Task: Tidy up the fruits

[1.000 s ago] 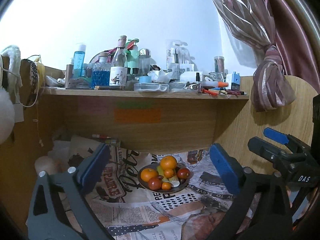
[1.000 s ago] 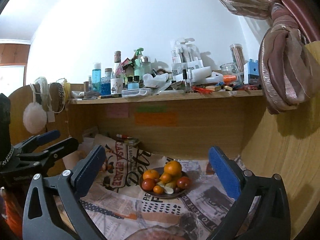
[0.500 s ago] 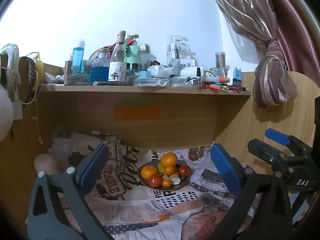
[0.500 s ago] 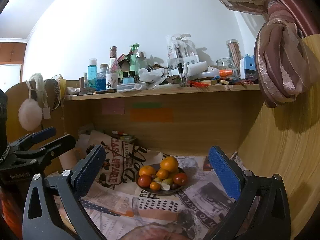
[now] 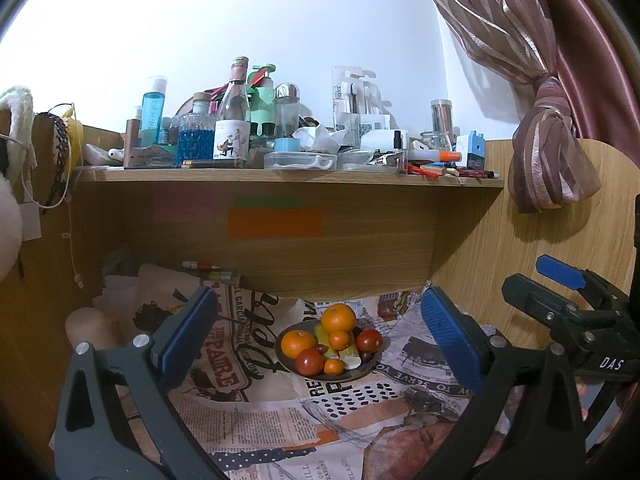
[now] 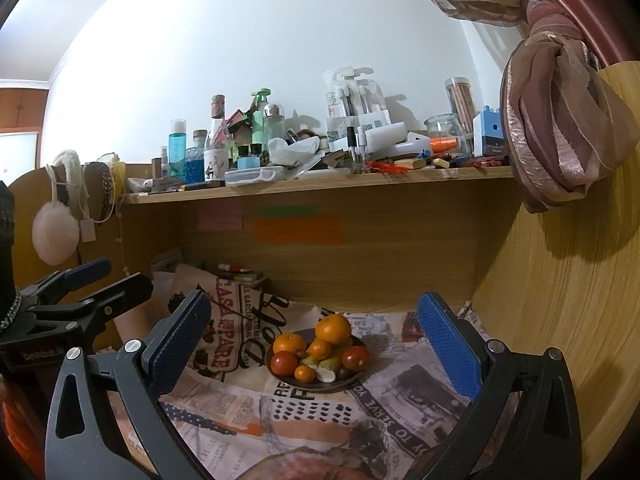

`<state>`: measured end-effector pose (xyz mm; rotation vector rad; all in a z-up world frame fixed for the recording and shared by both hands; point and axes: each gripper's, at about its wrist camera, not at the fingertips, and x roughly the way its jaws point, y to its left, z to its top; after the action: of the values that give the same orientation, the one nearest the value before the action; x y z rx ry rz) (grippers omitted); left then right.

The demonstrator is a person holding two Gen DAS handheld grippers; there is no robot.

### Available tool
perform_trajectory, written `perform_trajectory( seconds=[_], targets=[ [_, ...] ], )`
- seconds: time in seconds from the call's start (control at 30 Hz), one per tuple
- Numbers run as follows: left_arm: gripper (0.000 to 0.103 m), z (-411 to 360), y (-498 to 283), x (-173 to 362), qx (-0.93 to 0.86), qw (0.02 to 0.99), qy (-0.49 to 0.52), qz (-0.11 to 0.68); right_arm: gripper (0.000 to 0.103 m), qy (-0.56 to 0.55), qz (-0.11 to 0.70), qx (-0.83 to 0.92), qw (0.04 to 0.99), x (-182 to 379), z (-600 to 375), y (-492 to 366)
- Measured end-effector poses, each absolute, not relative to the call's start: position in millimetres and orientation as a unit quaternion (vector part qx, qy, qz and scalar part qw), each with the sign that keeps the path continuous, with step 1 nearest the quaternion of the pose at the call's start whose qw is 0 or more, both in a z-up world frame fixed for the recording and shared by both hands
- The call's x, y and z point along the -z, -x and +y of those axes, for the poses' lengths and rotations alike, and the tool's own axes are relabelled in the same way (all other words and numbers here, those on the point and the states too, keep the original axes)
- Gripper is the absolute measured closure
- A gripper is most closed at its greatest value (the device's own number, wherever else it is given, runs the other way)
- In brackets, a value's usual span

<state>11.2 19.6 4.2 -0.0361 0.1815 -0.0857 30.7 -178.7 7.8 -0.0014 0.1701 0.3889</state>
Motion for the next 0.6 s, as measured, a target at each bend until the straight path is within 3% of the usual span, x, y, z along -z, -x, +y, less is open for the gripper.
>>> perform_trajectory(
  seconds=[0.6],
  targets=[
    [0.000,19.9,-12.7,-5.9,0.037,0.995,0.021,0.092,0.000,-0.002,0.087,-0.195,0.977,-6.5,-175.5,-32.7]
  ],
)
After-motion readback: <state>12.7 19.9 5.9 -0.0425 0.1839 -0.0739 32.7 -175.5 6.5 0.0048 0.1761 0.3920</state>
